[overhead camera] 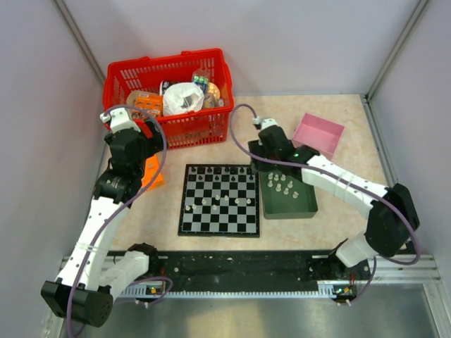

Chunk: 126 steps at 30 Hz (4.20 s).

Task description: Set up the chess pieces on the board

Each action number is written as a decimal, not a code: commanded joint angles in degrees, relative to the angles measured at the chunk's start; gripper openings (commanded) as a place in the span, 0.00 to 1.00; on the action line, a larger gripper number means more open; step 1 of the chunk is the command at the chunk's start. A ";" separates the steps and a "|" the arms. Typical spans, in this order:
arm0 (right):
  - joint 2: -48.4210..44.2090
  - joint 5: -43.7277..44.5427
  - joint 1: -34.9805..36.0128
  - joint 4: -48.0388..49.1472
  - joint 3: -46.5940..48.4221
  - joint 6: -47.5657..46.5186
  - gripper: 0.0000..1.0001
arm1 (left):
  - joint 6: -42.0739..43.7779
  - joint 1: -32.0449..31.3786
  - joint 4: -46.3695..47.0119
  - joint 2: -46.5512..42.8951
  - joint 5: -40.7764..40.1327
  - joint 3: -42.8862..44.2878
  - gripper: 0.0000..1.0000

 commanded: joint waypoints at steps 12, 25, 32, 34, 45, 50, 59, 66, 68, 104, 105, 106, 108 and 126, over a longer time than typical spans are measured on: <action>-10.28 -2.41 -18.17 -1.73 -13.99 2.69 0.50 | -0.81 0.50 -0.34 1.71 -3.57 6.78 0.99; -10.53 -1.80 -19.32 -4.88 -15.83 2.60 0.42 | 1.38 0.58 1.53 -2.96 -4.89 1.39 0.99; -12.47 -3.21 -19.41 -5.68 -17.33 1.37 0.41 | 0.94 0.58 3.11 -0.59 -2.17 0.86 0.99; -12.56 -4.78 -19.32 -5.42 -17.15 1.54 0.40 | 0.94 0.58 2.94 -0.06 -1.46 1.12 0.99; -9.40 -9.80 -18.26 -4.63 -18.82 2.42 0.37 | 0.51 0.58 3.99 -0.41 -1.90 -0.37 0.99; -7.64 -11.38 -18.09 -4.37 -19.17 2.42 0.36 | 0.94 0.58 3.99 0.38 -2.69 -0.28 0.99; -3.59 -10.24 -17.56 -2.96 -18.73 2.33 0.35 | 1.03 0.67 4.08 -0.32 -3.13 -0.72 0.99; -2.36 -8.40 -17.38 -1.64 -18.73 2.51 0.32 | 1.12 0.67 4.08 -0.41 -3.57 -0.90 0.99; -2.01 -8.31 -17.47 -1.55 -18.65 2.42 0.32 | 1.12 0.67 4.08 -0.41 -3.66 -0.98 0.99; 0.27 -7.96 -16.42 -1.81 -18.56 1.72 0.25 | 1.47 0.85 3.81 -1.03 -4.18 -0.46 0.99; 0.10 -7.87 -16.33 -1.90 -18.64 1.80 0.25 | 1.47 0.85 3.90 -1.11 -4.27 -0.46 0.99; 0.10 -7.69 -16.24 -1.90 -18.65 1.72 0.25 | 1.47 0.85 3.82 -1.11 -4.18 -0.54 0.99; 0.19 -7.34 -16.07 -1.90 -18.56 1.72 0.24 | 1.39 0.85 3.90 -0.85 -4.01 -0.46 0.99; -6.66 -5.15 -14.13 -8.66 -14.43 0.92 0.13 | 1.38 0.85 3.64 -1.46 -4.45 -0.98 0.99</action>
